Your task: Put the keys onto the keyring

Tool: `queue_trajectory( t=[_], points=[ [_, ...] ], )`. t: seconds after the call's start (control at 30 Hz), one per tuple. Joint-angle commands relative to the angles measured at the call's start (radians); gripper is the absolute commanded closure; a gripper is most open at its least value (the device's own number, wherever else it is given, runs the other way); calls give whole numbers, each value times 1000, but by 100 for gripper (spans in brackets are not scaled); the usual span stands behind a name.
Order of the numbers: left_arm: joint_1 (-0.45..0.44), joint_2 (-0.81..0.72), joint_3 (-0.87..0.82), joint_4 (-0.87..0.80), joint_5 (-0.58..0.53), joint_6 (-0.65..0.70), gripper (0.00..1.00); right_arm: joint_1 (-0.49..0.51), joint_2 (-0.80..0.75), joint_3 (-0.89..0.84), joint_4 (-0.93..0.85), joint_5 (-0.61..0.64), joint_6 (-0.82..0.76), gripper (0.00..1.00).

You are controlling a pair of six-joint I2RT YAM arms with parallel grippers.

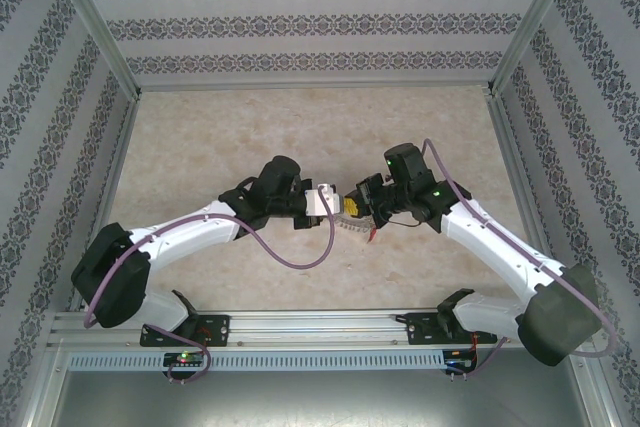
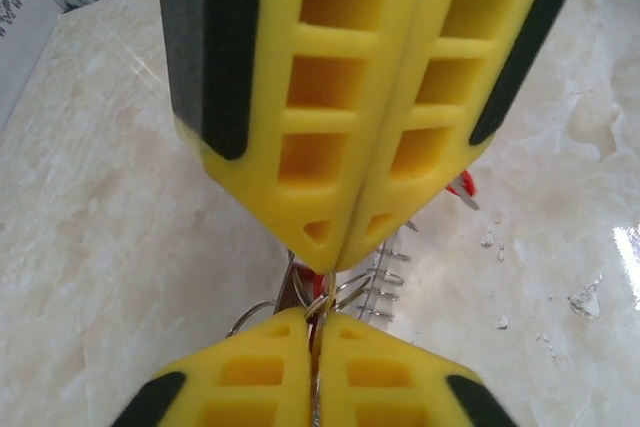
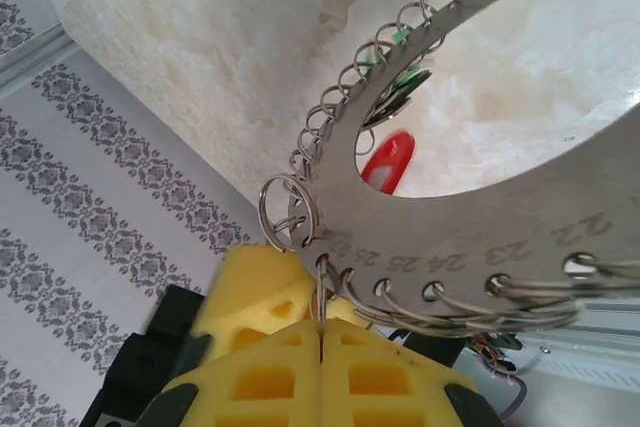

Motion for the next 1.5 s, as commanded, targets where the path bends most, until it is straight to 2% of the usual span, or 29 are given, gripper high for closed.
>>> queue_trajectory(
  t=[0.0, 0.03, 0.1, 0.13, 0.43, 0.57, 0.83, 1.03, 1.3, 1.47],
  points=[
    [18, -39, -38, -30, -29, -17, 65, -10, -38, 8, 42, -46, 13, 100],
    [20, -58, -47, -6, -4, -22, 64, -9, -37, 7, 44, -49, 13, 100],
    [21, -96, -63, 42, 46, -31, 52, -8, -34, 7, 46, -48, 11, 100],
    [22, -113, -68, 64, 65, -33, 51, -8, -34, 6, 46, -46, 10, 100],
    [23, -156, -58, 108, 90, -33, 51, -3, -32, -4, 69, -48, 18, 100],
    [23, -121, -56, 128, 82, -46, 64, 3, -29, -3, 78, -48, 24, 100],
    [23, -57, -42, 189, 79, -99, 67, 14, -27, -9, 100, -44, 44, 100],
    [23, -43, -31, 200, 66, -126, 75, 27, -16, -12, 114, -40, 50, 100],
    [22, -52, -39, 199, 52, -141, 100, 43, -11, -17, 132, -20, 68, 100],
    [22, -61, -49, 188, -5, -138, 100, 44, -33, -33, 138, 12, 94, 100]
  ],
)
